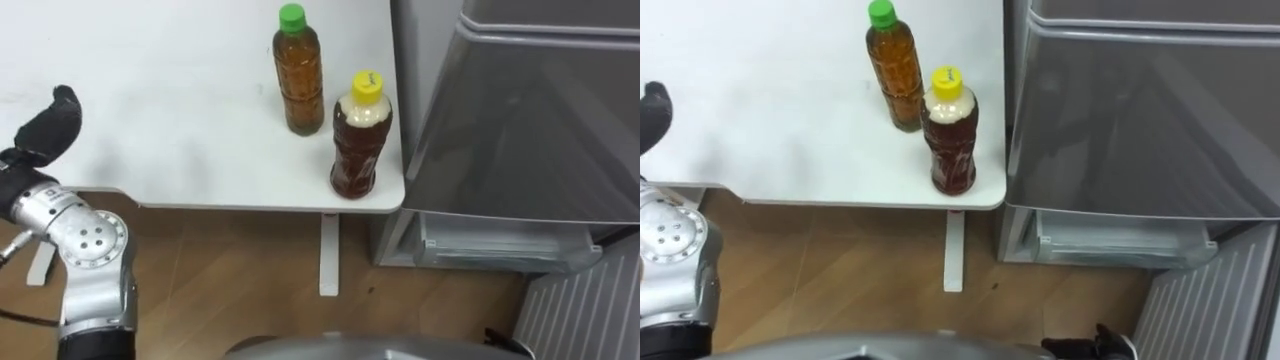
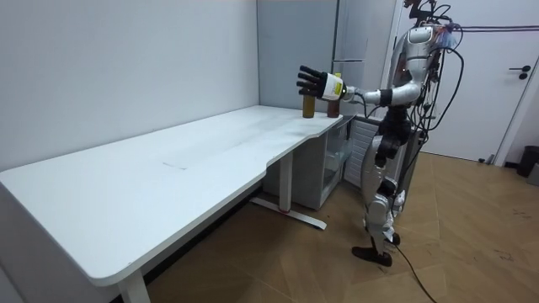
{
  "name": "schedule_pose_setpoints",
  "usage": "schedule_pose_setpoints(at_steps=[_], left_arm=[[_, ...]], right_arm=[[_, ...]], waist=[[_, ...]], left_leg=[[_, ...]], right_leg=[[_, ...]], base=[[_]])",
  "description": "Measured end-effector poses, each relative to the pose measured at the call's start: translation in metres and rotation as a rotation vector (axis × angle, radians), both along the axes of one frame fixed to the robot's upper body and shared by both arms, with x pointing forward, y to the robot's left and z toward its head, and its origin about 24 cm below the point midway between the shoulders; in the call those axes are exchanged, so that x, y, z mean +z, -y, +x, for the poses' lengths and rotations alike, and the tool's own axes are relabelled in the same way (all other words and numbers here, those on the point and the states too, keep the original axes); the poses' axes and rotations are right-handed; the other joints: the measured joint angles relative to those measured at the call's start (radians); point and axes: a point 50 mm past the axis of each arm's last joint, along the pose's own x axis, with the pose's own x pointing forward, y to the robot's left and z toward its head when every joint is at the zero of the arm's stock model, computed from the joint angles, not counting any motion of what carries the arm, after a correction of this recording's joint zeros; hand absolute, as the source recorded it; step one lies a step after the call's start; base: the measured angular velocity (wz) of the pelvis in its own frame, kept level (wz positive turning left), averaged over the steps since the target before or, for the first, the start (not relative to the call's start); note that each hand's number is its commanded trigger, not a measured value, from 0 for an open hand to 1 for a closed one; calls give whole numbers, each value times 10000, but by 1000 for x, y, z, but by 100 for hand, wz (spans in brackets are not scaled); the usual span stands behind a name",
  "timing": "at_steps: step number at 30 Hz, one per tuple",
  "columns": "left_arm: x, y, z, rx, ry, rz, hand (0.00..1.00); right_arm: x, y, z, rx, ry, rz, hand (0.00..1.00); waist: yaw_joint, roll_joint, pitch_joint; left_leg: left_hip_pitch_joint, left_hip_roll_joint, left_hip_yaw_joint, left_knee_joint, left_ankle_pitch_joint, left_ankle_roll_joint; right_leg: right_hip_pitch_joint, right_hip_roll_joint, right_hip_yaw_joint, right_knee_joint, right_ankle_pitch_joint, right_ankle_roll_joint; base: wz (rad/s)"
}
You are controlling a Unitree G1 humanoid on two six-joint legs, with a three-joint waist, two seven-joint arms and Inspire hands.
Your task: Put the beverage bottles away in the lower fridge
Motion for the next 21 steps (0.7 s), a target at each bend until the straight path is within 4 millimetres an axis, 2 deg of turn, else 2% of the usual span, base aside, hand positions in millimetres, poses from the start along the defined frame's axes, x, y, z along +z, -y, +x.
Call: schedule_pose_setpoints(at_steps=[2, 5, 11, 14, 21], left_arm=[[14, 4, 2, -322, 601, 154, 0], [23, 13, 6, -1032, 931, 271, 0], [37, 41, 17, -3310, 1202, 331, 0], [42, 53, 21, -4664, 1572, -273, 0], [58, 77, 29, -7345, 2114, -474, 0]], right_arm=[[-1, -2, 0, -10, -7, 65, 0], [-1, -3, 1, 11, 0, 118, 0], [0, -2, 11, 77, 236, 319, 0], [0, -2, 10, 82, 234, 366, 0], [0, -2, 12, 227, 274, 481, 0]], waist=[[-31, -109, -4], [-38, -132, -3], [-256, -70, 50], [-266, -33, 54], [-332, -50, 64]], left_leg=[[4, -18, -27, -42, 0, 0], [6, -42, -75, -48, -2, 5], [-189, -80, -233, 17, -8, 22], [-141, -74, -231, 0, -9, 22], [-194, -63, -190, -16, -8, 21]], right_leg=[[6, -7, -1, -32, -2, 4], [13, -27, 2, -8, -4, 8], [-28, -40, -26, -1, -2, 9], [1, -35, -20, -1, -2, 9], [-96, -35, 23, 36, -2, 9]], base=[[4], [5], [7], [0], [-1]])
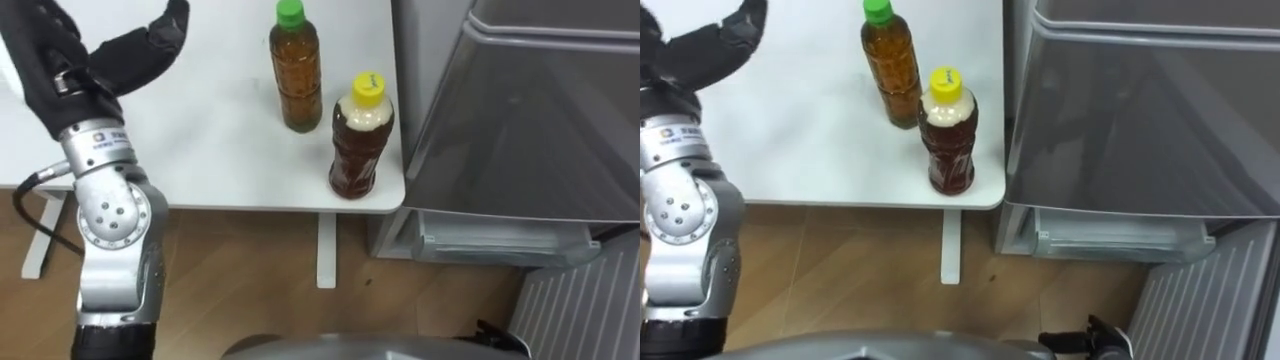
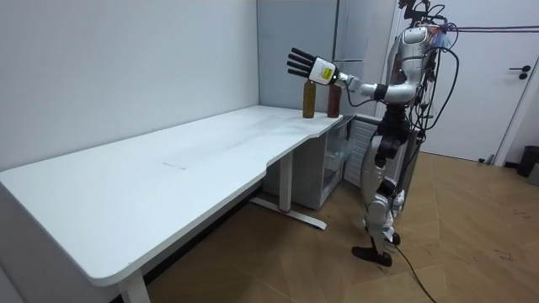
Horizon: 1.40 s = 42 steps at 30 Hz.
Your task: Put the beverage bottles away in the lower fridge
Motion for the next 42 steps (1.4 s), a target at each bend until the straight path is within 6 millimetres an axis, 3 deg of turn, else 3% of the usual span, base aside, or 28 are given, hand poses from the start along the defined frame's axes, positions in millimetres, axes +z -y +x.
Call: schedule_pose_setpoints(at_steps=[7, 17, 31, 42], left_arm=[[-3, 19, 7, -2254, -544, 591, 0], [21, 47, 8, -5207, 364, 989, 0], [16, 61, 8, -7137, -76, 1192, 0], [14, 68, 7, -8001, -236, 1171, 0]], right_arm=[[0, -1, 6, 271, 19, 94, 0], [1, 0, 10, 381, 30, 193, 0], [2, 5, 13, 647, -89, 42, 0], [2, 4, 16, 1018, -111, -42, 0]], waist=[[-264, -10, 6], [-474, 44, -6], [-465, 187, -26], [-559, 172, -21]], left_leg=[[7, 6, 95, -16, 0, 1], [-23, 123, 147, -41, -1, -5], [-33, 143, 273, -46, -1, -5], [0, 142, 365, -38, -1, -4]], right_leg=[[-22, 7, 182, -4, 0, 0], [-89, 44, 231, 2, 2, -1], [-104, 40, 319, 47, 3, -3], [-174, 34, 342, 131, 3, -2]], base=[[-4], [0], [-1], [0]])
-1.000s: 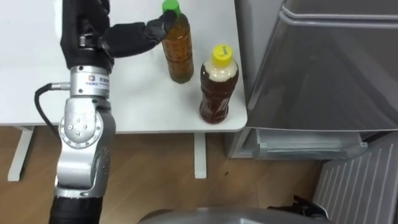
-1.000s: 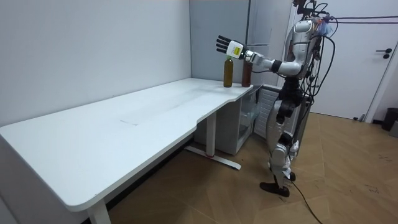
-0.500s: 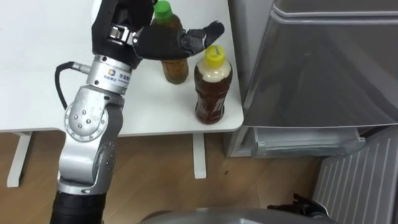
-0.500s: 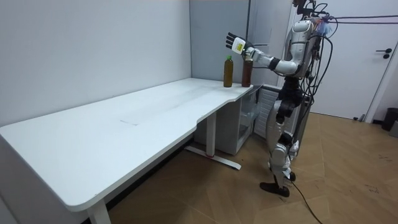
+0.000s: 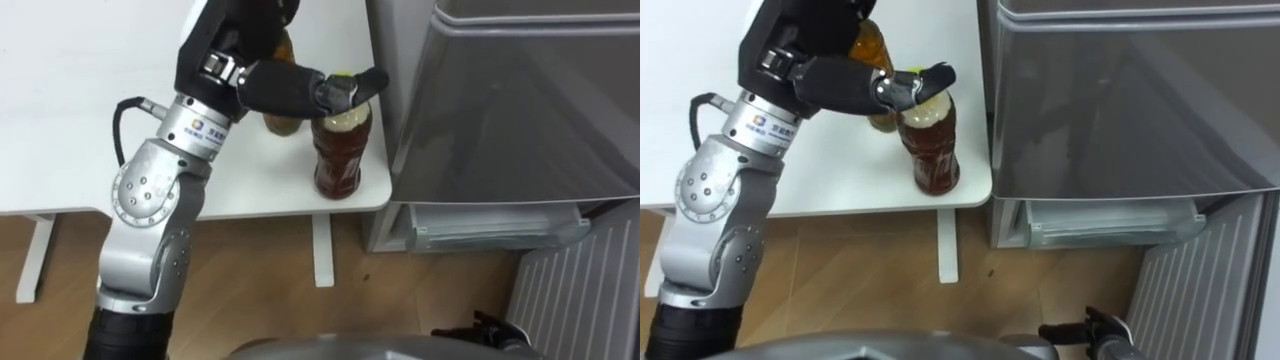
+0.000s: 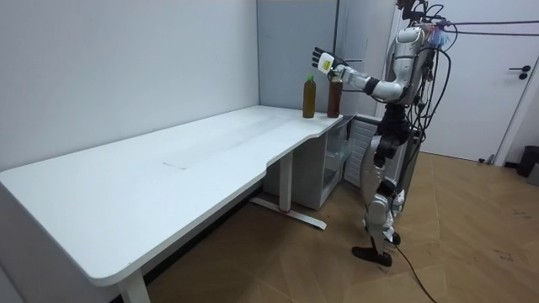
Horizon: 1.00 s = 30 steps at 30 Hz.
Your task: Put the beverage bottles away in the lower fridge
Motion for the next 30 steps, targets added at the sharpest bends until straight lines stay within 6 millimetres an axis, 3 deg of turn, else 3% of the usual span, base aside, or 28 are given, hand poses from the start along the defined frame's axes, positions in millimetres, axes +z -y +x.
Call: schedule_pose_setpoints(at_steps=[13, 22, 30], left_arm=[[-9, 14, -3, -1165, -667, 453, 0], [-19, 11, -8, -1101, -1108, 498, 0], [-43, 5, -6, -900, -2163, 732, 0]], right_arm=[[0, 1, 4, 11, -246, 24, 0], [0, 2, 4, 8, -247, 2, 0], [1, 5, 3, 3, -235, -77, 0]], waist=[[-201, -27, 28], [-163, 54, -20], [-147, 125, 25]], left_leg=[[-6, 5, -11, 35, 1, 1], [-32, 10, 0, 58, -1, 2], [21, 16, 10, 70, -1, 3]], right_leg=[[-8, 5, 75, 8, 0, 0], [-50, 4, 124, 7, 1, -2], [12, 10, 143, 25, 4, -7]], base=[[-1], [0], [0]])
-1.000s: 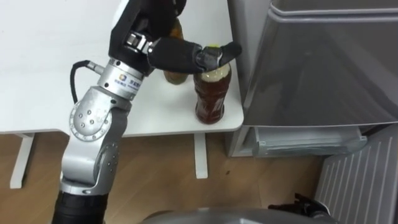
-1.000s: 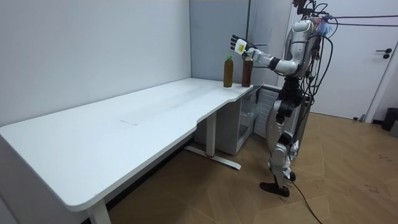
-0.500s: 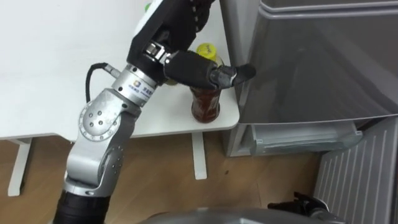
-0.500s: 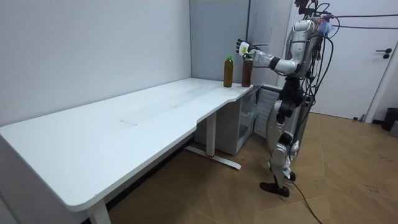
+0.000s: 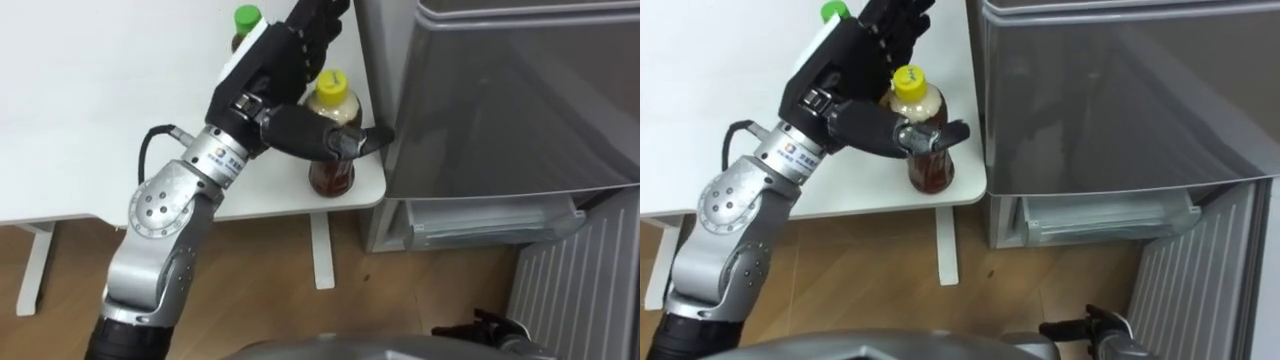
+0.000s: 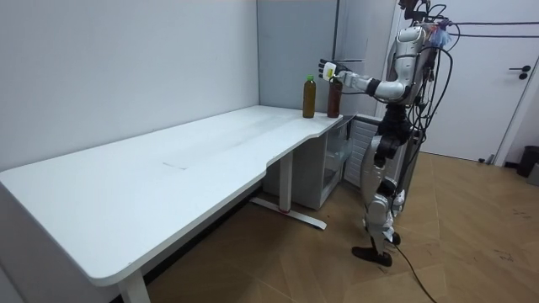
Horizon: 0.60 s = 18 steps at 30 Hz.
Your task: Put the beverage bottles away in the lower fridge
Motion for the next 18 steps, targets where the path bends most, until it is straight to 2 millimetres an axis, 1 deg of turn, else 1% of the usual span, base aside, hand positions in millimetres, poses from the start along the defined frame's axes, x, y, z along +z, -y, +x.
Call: schedule_pose_setpoints(at_steps=[4, 9, 14, 18], left_arm=[[-4, -1, 1, 48, -163, 44, 0], [-6, -2, 1, 82, -241, 62, 0], [-6, -4, 1, 153, -246, 76, 0], [-6, -5, 1, 201, -251, 82, 0]], right_arm=[[1, 3, 0, 11, 46, -80, 0], [1, 3, 0, 16, 44, -73, 0], [1, 2, -2, 14, 86, -41, 0], [0, 2, -3, 14, 49, -37, 0]], waist=[[6, 67, 22], [48, 50, 33], [78, -36, 80], [83, -109, 58]], left_leg=[[1, -8, 1, -10, 0, 0], [9, -25, 11, -25, 1, -1], [7, -23, 8, -25, 1, -1], [7, -23, 5, -22, 1, -1]], right_leg=[[-14, 2, 0, 0, 0, 0], [-12, 10, 10, -5, 0, 0], [-47, 9, 13, -10, 0, 0], [-62, 10, 12, -10, 0, 0]], base=[[0], [0], [0], [0]])
